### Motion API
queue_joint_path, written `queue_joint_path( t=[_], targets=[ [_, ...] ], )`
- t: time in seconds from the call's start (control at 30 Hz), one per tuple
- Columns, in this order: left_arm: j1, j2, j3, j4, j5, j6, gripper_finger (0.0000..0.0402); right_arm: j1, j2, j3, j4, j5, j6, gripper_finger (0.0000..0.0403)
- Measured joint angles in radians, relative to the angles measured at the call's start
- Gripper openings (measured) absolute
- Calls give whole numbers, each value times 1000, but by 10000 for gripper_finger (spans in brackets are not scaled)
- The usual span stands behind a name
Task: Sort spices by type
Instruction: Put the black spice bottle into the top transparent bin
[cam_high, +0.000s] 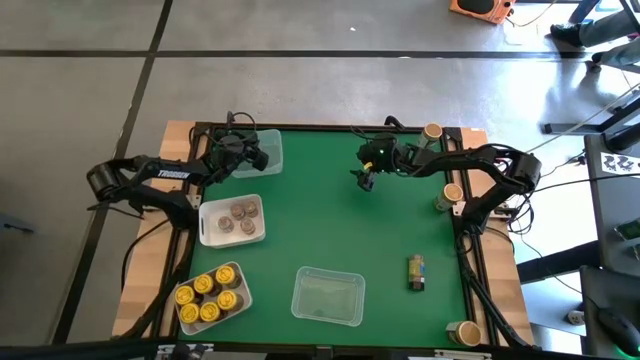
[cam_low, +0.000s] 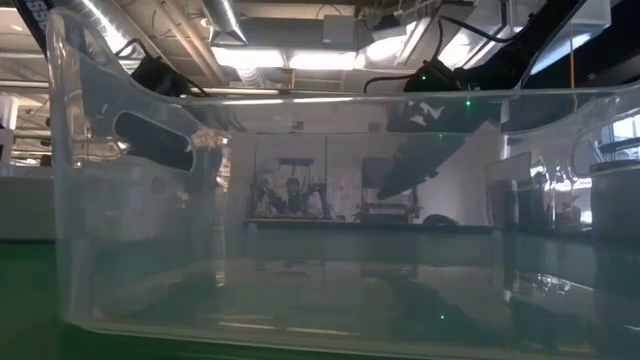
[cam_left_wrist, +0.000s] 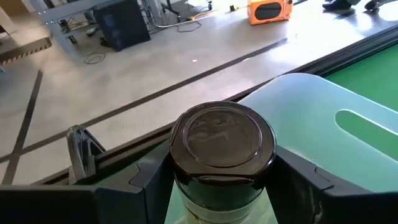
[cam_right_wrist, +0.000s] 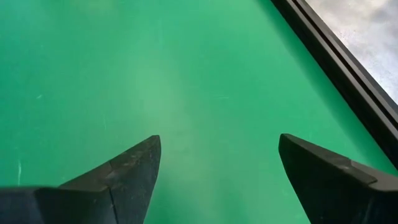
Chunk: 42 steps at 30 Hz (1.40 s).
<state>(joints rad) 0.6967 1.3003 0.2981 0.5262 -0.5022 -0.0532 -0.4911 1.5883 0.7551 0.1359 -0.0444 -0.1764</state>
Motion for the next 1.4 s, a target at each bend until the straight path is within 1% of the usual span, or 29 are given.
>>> queue_joint_path(
  t=[0.23, 0.3, 0.53, 0.63, 0.83, 0.9, 1.03, 1.1, 1.2, 1.23, 1.33, 1.4],
  targets=[
    [0, -2, 0, -16, -3, -22, 208, 0, 0, 0, -3, 0, 0, 324],
    [-1, -2, 0, -17, -3, -28, 214, 0, 0, 0, -3, 0, 0, 324],
    [-7, -16, 0, -28, 0, -27, 274, 0, 0, 0, -4, 0, 18, 324],
    [-21, -65, 2, -32, 1, 0, 288, 0, 0, 0, -4, 0, 18, 324],
    [-54, -232, 78, -216, 1, 7, 292, 0, 0, 0, -4, 0, 42, 324],
    [-76, -282, 97, -245, 32, 1, 293, 0, 0, 1, -4, 1, 41, 324],
    [-125, -335, 107, -212, 220, 22, 293, 0, -19, 18, -24, 5, 40, 324],
    [-157, -334, 104, -176, 273, 29, 293, 0, -49, 46, -78, 3, 35, 324],
    [-204, -300, 100, -163, 303, 25, 293, 1, -111, 102, -234, 25, 18, 324],
    [-221, -283, 100, -160, 309, 25, 293, 2, -136, 123, -294, 28, 16, 324],
    [-271, -216, 100, -81, 336, 32, 293, 23, -204, 187, -455, 33, 20, 324],
    [-298, -167, 100, -19, 357, 50, 293, 51, -235, 227, -559, 3, 52, 324]
  ],
)
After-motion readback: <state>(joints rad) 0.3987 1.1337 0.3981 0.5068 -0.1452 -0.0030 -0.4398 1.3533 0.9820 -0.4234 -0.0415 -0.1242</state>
